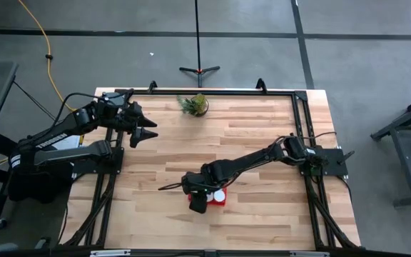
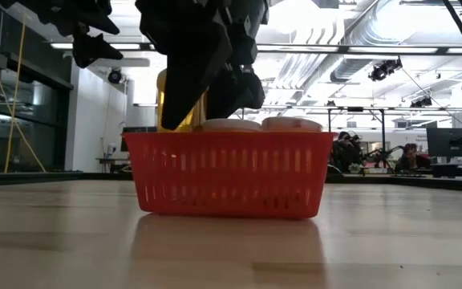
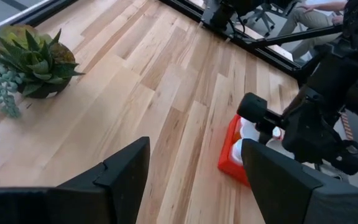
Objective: Pick and place pill bottles into a basket
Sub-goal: Put the orange pill bottle into the basket, then return to Home Position
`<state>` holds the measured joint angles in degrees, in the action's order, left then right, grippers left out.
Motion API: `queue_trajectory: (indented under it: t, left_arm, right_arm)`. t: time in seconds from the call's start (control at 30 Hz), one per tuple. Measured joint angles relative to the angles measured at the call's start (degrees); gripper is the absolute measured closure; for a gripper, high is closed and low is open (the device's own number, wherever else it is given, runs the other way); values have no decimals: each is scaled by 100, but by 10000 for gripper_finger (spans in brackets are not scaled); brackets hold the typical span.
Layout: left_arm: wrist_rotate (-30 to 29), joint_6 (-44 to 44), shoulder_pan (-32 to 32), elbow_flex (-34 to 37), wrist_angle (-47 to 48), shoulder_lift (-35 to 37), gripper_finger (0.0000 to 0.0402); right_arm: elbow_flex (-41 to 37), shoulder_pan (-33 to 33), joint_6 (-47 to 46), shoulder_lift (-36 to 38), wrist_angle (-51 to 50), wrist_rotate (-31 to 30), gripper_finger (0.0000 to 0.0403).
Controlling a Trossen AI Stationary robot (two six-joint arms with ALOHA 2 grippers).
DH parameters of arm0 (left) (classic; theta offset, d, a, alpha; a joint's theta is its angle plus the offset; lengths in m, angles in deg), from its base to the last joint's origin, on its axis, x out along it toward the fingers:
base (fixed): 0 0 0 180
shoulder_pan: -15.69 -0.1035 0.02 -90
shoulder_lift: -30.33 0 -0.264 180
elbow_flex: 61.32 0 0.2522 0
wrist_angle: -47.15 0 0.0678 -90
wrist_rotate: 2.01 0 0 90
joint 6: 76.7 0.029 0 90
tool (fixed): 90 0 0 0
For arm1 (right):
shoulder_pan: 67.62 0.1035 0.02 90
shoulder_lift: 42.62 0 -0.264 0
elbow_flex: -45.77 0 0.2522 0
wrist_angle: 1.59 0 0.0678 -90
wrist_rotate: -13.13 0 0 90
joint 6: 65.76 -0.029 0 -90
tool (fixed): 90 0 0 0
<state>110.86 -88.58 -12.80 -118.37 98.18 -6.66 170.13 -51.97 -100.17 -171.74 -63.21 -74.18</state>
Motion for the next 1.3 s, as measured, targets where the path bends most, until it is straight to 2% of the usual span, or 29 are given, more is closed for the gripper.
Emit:
queue_trajectory:
  t: [0.33,0.83,1.13,1.3]
  left_arm:
    - [32,20,0,0,24,-1,115]
    - [31,109,0,0,16,-1,115]
    - [28,109,0,0,16,-1,115]
    - [86,96,0,0,14,0,115]
  right_arm:
    - [0,-4,-11,2,7,448,211]
    - [28,-127,-26,11,-21,721,149]
    - [854,-197,296,17,-514,637,148]
    - [1466,-218,676,17,-1186,269,148]
